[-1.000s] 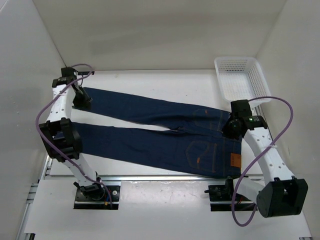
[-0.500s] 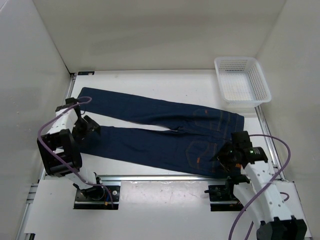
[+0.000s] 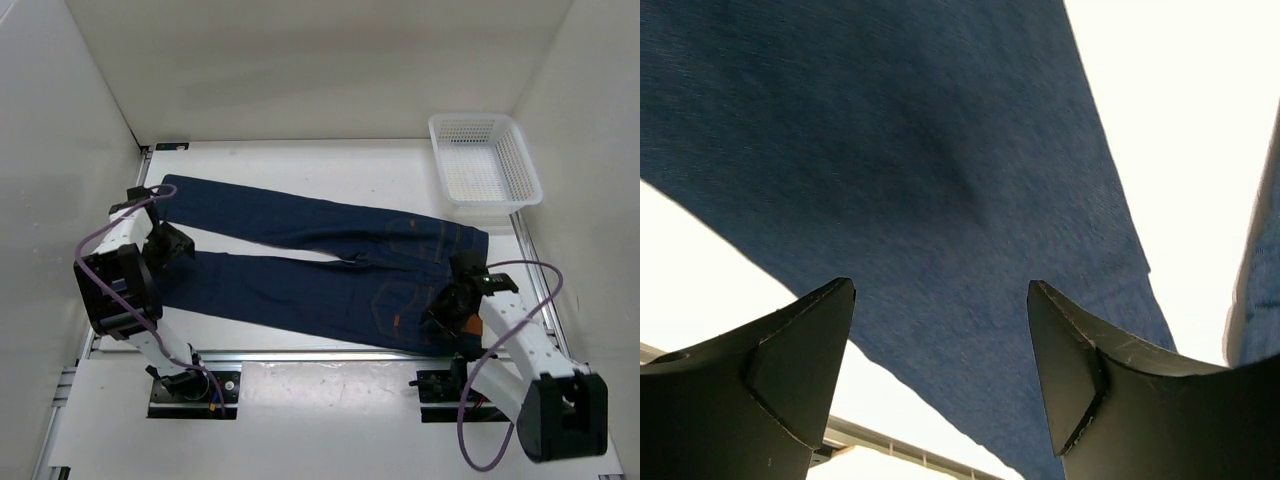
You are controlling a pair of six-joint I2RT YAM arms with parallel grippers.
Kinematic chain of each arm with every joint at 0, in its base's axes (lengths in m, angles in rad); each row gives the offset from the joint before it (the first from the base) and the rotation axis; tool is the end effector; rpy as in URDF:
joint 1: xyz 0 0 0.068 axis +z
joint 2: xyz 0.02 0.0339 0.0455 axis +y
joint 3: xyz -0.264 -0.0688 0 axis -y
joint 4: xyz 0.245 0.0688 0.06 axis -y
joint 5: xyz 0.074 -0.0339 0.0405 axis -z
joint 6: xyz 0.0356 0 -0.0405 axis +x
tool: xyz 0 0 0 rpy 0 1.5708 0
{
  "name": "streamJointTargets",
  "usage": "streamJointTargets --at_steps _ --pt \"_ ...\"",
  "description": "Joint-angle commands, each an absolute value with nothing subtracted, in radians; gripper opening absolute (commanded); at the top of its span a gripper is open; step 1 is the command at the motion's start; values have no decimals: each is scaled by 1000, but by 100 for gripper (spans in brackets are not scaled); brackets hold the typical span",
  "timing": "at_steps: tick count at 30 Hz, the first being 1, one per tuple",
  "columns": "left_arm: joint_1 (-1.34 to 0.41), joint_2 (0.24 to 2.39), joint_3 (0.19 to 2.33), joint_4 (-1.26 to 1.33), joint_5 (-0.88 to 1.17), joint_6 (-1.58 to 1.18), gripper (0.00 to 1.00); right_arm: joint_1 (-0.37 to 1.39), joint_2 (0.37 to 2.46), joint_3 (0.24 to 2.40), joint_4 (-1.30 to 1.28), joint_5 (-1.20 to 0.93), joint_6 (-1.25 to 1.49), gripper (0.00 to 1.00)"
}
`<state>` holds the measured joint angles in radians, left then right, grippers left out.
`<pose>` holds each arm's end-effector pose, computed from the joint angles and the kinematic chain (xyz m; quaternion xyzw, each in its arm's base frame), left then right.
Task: Fold and stack the trousers
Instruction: Flatten the trousers out
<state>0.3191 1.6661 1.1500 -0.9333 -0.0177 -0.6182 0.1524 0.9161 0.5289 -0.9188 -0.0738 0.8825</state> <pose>0.2857 0.0951 0.1988 -0.4513 0.8903 -0.0003 0.0613 0.1354 0.0235 0.1803 0.3491 0.9270 0.0970 0.0966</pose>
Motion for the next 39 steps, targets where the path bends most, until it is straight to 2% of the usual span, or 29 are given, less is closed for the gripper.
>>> streamJointTargets --at_steps 1,4,11,14,19,24,27,30,35,39 --pt "298 1657 1140 -908 -6 -623 81 172 1023 549 -786 1 887 47" --pt "266 1706 1153 -908 -29 -611 81 172 1112 558 -753 38 936 47" --pt "236 1704 1204 -920 -29 -578 80 172 1241 572 -753 132 1118 34" --pt "236 1692 1250 -948 -38 -558 84 172 1278 613 -782 207 1150 30" --pt "236 1710 1302 -989 -60 -558 89 163 1367 701 -782 264 1118 30" --pt "236 1753 1252 -977 -84 -581 78 88 1453 793 -772 291 1022 31" --pt "236 1818 1241 -966 -94 -581 73 0 1433 793 -762 282 948 31" --pt "227 1827 1229 -966 -132 -581 71 -67 1352 802 -762 259 876 38" --pt "227 1779 1198 -934 -150 -581 71 -67 1162 773 -807 180 827 49" --pt "206 1873 1244 -934 -114 -581 71 -67 978 758 -877 127 808 53"
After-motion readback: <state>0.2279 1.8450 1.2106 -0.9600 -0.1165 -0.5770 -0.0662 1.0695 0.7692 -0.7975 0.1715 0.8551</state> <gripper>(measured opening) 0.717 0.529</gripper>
